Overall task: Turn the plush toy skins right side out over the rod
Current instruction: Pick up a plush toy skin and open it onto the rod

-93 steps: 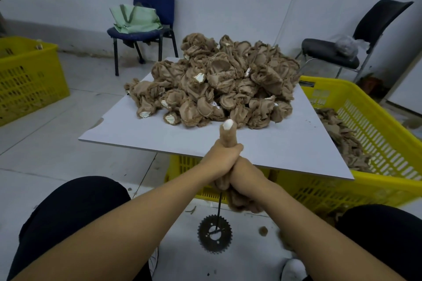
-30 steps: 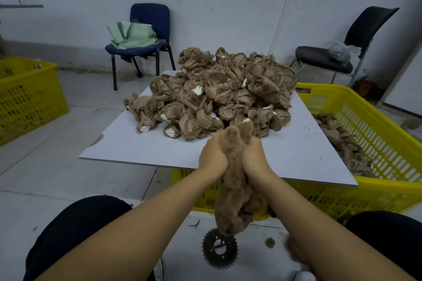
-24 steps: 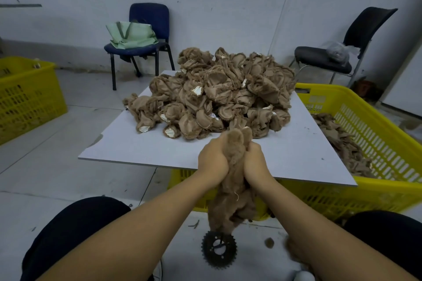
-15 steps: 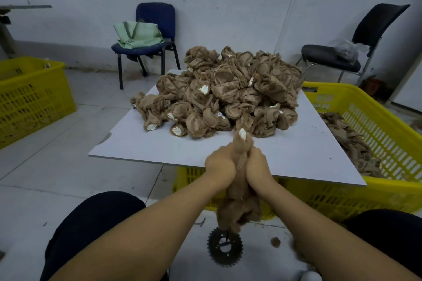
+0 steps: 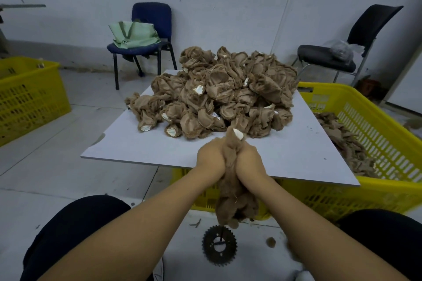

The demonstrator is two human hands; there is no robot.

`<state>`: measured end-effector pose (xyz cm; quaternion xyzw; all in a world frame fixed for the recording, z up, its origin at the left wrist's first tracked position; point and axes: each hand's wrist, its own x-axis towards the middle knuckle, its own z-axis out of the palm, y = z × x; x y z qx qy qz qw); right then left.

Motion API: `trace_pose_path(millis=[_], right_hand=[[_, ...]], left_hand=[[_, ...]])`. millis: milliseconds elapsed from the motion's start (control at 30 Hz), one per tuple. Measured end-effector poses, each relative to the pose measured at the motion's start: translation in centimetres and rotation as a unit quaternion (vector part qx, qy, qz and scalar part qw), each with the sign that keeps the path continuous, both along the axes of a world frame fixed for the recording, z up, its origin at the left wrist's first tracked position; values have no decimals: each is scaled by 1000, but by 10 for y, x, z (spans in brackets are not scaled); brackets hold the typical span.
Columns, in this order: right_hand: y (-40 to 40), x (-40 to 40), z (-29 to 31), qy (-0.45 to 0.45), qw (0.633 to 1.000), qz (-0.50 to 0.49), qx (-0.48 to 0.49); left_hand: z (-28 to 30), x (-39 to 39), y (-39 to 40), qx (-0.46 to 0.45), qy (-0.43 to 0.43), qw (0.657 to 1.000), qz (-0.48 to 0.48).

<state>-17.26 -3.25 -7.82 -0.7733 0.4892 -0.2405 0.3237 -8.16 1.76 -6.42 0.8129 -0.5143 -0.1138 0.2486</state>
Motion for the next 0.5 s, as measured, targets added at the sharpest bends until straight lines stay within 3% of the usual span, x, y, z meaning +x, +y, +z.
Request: trace_pose_path(millis=[33, 100, 167, 233, 400, 500], right_hand=[[-3, -2, 7, -9, 1000, 0, -15], [-11, -3, 23, -19, 999, -5, -51], [-12, -4, 36, -79, 995, 9, -65], [-6, -1, 39, -136, 988, 33, -64], [10, 9, 15, -71, 996, 36, -29], [11, 7, 14, -81, 996, 28, -8]], left_hand=[[4, 2, 0, -87, 40, 995, -5], [15, 1, 0, -277, 150, 949, 10], [22, -10, 0, -384, 199, 902, 17], [20, -21, 1, -405, 204, 891, 22], [9, -18, -3, -410, 232, 881, 49], [11, -18, -3, -436, 292, 848, 69]])
